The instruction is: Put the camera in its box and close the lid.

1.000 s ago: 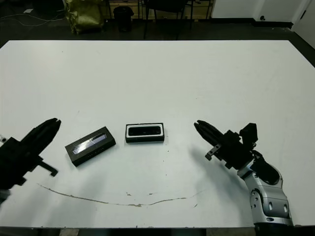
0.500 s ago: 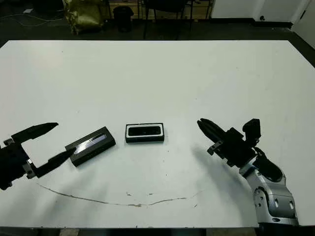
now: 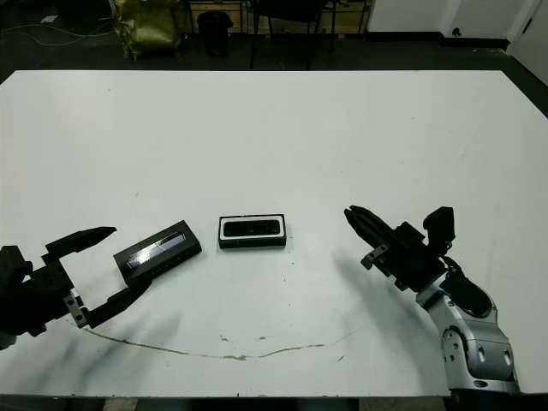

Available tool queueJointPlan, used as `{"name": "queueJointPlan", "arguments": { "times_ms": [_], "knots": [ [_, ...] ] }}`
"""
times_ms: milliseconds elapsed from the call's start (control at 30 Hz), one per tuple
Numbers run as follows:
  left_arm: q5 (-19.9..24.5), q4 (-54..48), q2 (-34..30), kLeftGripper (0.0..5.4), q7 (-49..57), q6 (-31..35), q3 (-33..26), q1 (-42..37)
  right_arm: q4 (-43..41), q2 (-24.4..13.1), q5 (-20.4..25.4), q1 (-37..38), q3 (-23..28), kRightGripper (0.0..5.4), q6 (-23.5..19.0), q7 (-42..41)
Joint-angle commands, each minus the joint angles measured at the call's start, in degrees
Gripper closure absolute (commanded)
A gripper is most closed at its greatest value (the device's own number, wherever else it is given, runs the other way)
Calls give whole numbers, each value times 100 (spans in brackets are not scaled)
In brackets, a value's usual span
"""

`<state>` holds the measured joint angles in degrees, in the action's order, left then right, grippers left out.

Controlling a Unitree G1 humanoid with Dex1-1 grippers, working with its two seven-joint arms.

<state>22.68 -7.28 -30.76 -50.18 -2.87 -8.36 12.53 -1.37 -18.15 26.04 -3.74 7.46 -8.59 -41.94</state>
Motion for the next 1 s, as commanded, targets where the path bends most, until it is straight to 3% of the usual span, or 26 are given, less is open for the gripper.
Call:
{"name": "queueJointPlan", "arguments": {
  "times_ms": [33, 300, 667, 1000],
  "knots": [
    [-54, 386, 78, 1, -77, -80, 91, -115, 47, -53, -3, 128, -5, 540, -74, 2],
    [-223, 712, 134, 1, 70, -49, 178, -246, 129, -21, 33, 145, -16, 540, 15, -100],
    [-381, 904, 71, 1, 36, -90, 216, -329, -123, -44, 121, 215, -50, 540, -471, 100],
    [-394, 1075, -45, 1, -327, -203, 295, -508, -126, -25, 94, 229, -75, 540, -356, 110]
  ]
}}
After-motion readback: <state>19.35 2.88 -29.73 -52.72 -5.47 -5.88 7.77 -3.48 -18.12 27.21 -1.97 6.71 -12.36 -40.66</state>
